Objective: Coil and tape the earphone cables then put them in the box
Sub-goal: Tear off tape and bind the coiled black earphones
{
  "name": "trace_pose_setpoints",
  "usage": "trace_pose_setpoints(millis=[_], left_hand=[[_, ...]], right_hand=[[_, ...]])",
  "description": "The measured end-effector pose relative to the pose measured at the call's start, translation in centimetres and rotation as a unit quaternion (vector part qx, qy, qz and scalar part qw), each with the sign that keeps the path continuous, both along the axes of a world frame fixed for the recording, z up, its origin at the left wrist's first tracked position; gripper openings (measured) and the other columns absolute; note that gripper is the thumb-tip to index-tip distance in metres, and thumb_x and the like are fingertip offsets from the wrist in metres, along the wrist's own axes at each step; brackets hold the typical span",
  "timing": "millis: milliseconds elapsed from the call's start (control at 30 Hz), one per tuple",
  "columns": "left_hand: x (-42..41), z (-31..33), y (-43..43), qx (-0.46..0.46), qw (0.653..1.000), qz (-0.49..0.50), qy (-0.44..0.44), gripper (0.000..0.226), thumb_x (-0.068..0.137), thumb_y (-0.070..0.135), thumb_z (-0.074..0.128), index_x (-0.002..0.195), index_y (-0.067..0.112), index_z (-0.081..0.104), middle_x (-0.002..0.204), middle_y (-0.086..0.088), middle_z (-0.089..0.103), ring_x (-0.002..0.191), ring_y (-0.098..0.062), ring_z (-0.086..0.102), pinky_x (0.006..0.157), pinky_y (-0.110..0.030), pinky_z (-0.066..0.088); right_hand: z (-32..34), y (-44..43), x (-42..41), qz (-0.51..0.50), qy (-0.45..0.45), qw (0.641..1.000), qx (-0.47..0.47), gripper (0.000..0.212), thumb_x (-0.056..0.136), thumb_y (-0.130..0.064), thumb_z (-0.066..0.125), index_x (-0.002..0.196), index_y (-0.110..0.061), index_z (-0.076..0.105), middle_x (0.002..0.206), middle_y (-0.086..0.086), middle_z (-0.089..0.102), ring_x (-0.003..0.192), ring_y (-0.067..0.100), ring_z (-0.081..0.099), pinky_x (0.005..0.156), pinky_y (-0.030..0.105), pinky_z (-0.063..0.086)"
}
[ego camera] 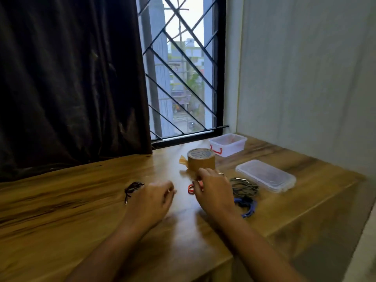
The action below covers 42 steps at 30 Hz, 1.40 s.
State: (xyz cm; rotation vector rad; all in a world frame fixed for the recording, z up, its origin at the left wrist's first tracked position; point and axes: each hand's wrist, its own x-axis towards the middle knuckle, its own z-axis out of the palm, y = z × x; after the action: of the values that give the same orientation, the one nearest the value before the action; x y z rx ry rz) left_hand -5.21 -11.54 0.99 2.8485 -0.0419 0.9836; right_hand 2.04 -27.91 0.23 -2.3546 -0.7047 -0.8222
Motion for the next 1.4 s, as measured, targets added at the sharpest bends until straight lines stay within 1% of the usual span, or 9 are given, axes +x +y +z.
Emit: trace_pose_setpoints(millis=[100,500,667,733,800,967,1067,1233,1400], left_hand=[[-0.5,-0.7,-1.7,-0.018,0.999,-0.028,0.011,0.018,0.091,0.04,0.049,0.09,0.028,0.062,0.078,0.009,0.066,0.071,-0.01,0.061,0.059,-0.027,0.047],[3.3,-1.8,-2.8,-0.216,0.976,0.03,-0.001,0.017,0.091,0.021,0.057,0.105,0.026,0.063,0.092,0.012,0.06,0.072,-0.004,0.051,0.059,-0.011,0.035],[7.0,-1.9,-2.1,-0.276,0.959,0.061,-0.002,0.027,0.092,0.016,0.054,0.119,0.022,0.057,0.116,-0.001,0.06,0.097,-0.016,0.058,0.076,-0.021,0.042],[8.4,-1.9,-1.7,-0.284,0.956,0.071,0.002,0.031,0.094,0.016,0.05,0.124,0.022,0.054,0.122,-0.003,0.059,0.105,-0.017,0.056,0.081,-0.022,0.042],[10.1,-1.9,-1.3,-0.278,0.957,0.081,0.008,0.035,0.095,0.017,0.047,0.13,0.022,0.049,0.128,-0.004,0.057,0.111,-0.018,0.055,0.085,-0.025,0.042],[13.8,-1.7,-0.5,-0.266,0.958,0.097,0.044,0.045,0.098,0.027,0.041,0.142,0.03,0.033,0.14,-0.004,0.047,0.118,-0.022,0.051,0.089,-0.031,0.043],[15.9,-1.9,0.4,-0.265,0.957,0.094,0.079,0.047,0.098,0.031,0.04,0.144,0.033,0.03,0.141,-0.002,0.047,0.12,-0.024,0.05,0.092,-0.033,0.042],[18.3,-1.6,1.4,-0.334,0.937,0.042,0.091,0.036,0.095,0.029,0.05,0.131,0.026,0.048,0.119,0.002,0.062,0.106,-0.018,0.058,0.09,-0.033,0.047],[18.0,-1.9,1.5,-0.398,0.917,0.03,0.031,0.01,0.084,0.023,0.067,0.077,0.026,0.062,0.077,0.005,0.068,0.078,-0.016,0.064,0.073,-0.032,0.052]], right_hand=[[0.2,-2.3,1.1,-0.049,0.023,0.998,-0.033,0.008,0.091,-0.027,0.049,0.091,-0.022,0.056,0.095,-0.002,0.064,0.087,0.019,0.056,0.079,0.034,0.044],[3.8,-1.2,6.6,-0.037,0.133,0.985,-0.102,0.029,0.085,-0.015,0.058,0.113,-0.023,0.061,0.119,0.004,0.061,0.11,0.025,0.056,0.089,0.037,0.046],[5.1,1.2,7.7,-0.005,0.332,0.908,-0.256,0.036,0.085,-0.046,0.063,0.102,-0.015,0.066,0.087,0.001,0.066,0.09,0.019,0.064,0.089,0.035,0.051],[4.5,2.6,7.4,-0.001,0.332,0.888,-0.319,0.038,0.083,-0.047,0.065,0.103,-0.014,0.065,0.09,0.002,0.065,0.084,0.02,0.063,0.08,0.032,0.052],[4.4,3.6,7.1,0.001,0.296,0.888,-0.351,0.033,0.086,-0.04,0.064,0.106,-0.014,0.063,0.092,0.004,0.062,0.08,0.02,0.06,0.072,0.031,0.05],[5.4,5.1,9.4,0.039,0.349,0.854,-0.384,0.039,0.085,-0.014,0.063,0.122,-0.011,0.056,0.111,0.009,0.058,0.093,0.024,0.059,0.084,0.038,0.051],[4.4,5.4,10.5,0.021,0.336,0.879,-0.338,0.046,0.083,-0.014,0.064,0.127,-0.015,0.049,0.121,0.01,0.057,0.101,0.027,0.059,0.086,0.041,0.051],[3.4,4.8,11.2,-0.042,0.269,0.913,-0.305,0.042,0.088,-0.019,0.064,0.128,-0.015,0.054,0.123,0.01,0.058,0.11,0.027,0.058,0.085,0.037,0.051],[4.0,4.2,9.7,-0.042,0.2,0.924,-0.322,0.034,0.092,-0.016,0.058,0.125,-0.009,0.055,0.126,0.012,0.057,0.113,0.027,0.057,0.085,0.035,0.049]])
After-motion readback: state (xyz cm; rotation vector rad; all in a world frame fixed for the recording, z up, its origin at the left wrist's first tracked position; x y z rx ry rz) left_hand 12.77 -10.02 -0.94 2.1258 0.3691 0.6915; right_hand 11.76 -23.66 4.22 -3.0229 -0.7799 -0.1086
